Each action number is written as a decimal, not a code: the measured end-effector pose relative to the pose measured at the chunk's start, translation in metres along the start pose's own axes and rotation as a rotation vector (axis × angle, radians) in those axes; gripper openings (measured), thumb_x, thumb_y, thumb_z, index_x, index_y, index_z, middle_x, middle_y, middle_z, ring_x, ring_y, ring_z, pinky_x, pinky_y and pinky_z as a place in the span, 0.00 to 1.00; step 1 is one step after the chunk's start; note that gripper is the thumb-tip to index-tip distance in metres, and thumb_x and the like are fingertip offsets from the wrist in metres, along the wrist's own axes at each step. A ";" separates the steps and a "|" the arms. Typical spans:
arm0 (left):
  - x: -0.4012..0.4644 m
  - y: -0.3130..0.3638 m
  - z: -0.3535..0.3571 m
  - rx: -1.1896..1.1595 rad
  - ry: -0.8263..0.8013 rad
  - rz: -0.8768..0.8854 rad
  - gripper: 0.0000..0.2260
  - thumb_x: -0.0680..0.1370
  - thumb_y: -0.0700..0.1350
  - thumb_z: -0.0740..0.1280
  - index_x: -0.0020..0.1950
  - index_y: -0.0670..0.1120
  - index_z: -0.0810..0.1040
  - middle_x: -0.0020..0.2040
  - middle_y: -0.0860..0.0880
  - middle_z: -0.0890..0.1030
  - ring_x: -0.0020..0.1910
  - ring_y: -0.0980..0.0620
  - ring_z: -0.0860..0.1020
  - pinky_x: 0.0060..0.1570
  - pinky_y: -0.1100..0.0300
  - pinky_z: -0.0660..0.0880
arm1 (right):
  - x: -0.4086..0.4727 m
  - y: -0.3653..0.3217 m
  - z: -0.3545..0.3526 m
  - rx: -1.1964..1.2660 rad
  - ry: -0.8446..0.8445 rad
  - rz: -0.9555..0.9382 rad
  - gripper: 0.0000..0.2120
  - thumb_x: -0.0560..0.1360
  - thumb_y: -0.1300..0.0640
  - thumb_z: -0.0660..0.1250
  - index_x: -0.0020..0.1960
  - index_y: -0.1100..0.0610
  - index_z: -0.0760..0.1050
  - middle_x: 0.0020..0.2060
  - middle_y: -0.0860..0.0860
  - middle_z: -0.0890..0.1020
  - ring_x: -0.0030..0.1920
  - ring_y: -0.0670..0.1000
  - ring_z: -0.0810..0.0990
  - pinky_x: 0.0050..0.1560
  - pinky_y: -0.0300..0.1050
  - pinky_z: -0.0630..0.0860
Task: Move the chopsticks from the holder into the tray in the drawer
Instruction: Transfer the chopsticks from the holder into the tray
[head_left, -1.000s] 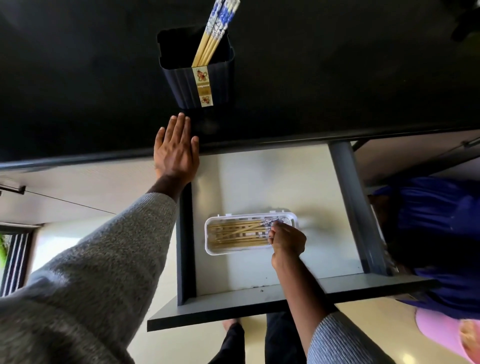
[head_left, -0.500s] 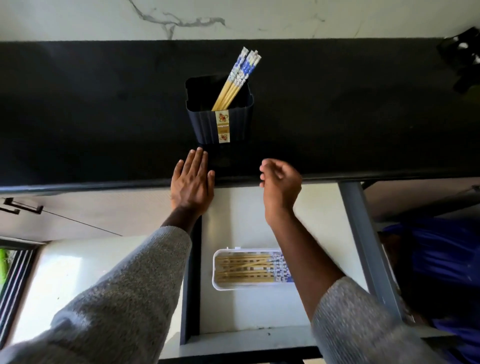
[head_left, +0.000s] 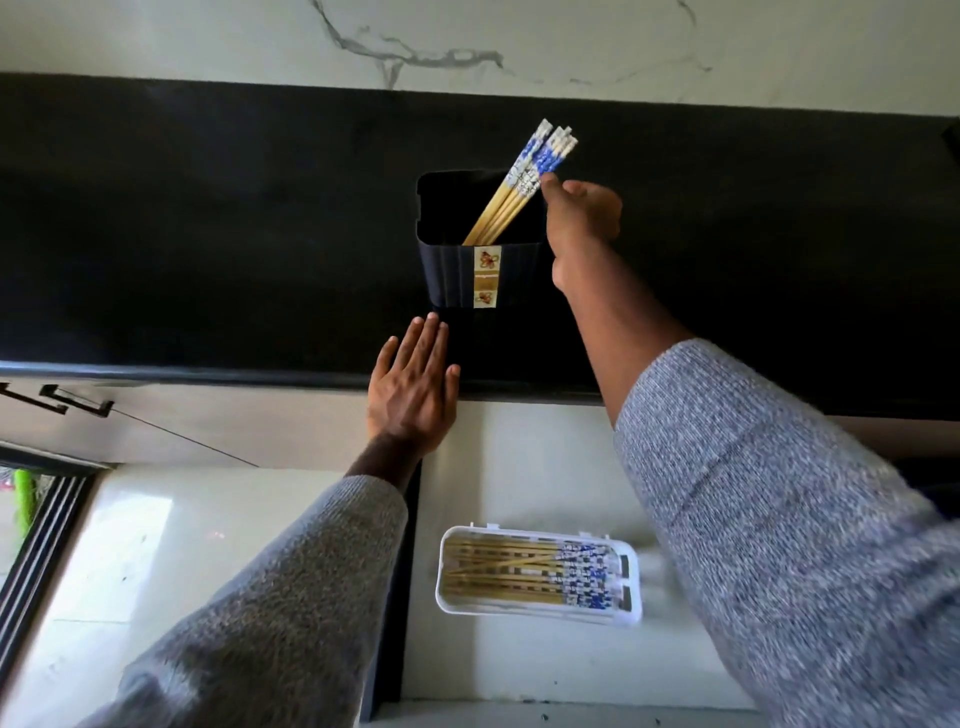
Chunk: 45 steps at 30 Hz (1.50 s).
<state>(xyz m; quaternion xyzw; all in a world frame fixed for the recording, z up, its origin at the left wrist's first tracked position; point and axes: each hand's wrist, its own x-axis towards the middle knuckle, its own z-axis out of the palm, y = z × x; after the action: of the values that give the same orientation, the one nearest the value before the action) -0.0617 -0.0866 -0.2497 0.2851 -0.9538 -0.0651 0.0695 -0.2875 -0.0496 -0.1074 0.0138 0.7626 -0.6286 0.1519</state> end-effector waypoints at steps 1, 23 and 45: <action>0.001 0.000 0.000 0.001 0.001 0.001 0.28 0.84 0.55 0.43 0.82 0.45 0.56 0.82 0.47 0.54 0.82 0.50 0.51 0.80 0.50 0.49 | 0.002 -0.002 0.001 -0.013 -0.026 0.016 0.07 0.75 0.52 0.73 0.47 0.56 0.82 0.44 0.53 0.85 0.42 0.48 0.82 0.37 0.37 0.75; 0.000 0.000 0.000 0.006 0.019 -0.001 0.28 0.84 0.54 0.45 0.81 0.43 0.60 0.81 0.45 0.59 0.81 0.48 0.56 0.78 0.49 0.52 | 0.012 -0.017 0.012 -0.058 -0.004 0.000 0.05 0.77 0.57 0.70 0.44 0.58 0.81 0.37 0.50 0.83 0.34 0.42 0.79 0.27 0.32 0.72; -0.001 -0.001 0.000 0.011 0.013 0.012 0.28 0.84 0.55 0.43 0.81 0.44 0.58 0.82 0.46 0.58 0.81 0.48 0.55 0.79 0.49 0.52 | 0.000 -0.034 -0.029 0.208 0.082 -0.063 0.07 0.77 0.55 0.71 0.44 0.58 0.82 0.34 0.49 0.82 0.34 0.43 0.80 0.30 0.34 0.73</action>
<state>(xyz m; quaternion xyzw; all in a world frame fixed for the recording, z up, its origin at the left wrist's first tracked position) -0.0609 -0.0869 -0.2503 0.2804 -0.9552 -0.0577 0.0747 -0.3007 -0.0290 -0.0706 0.0312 0.6991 -0.7076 0.0986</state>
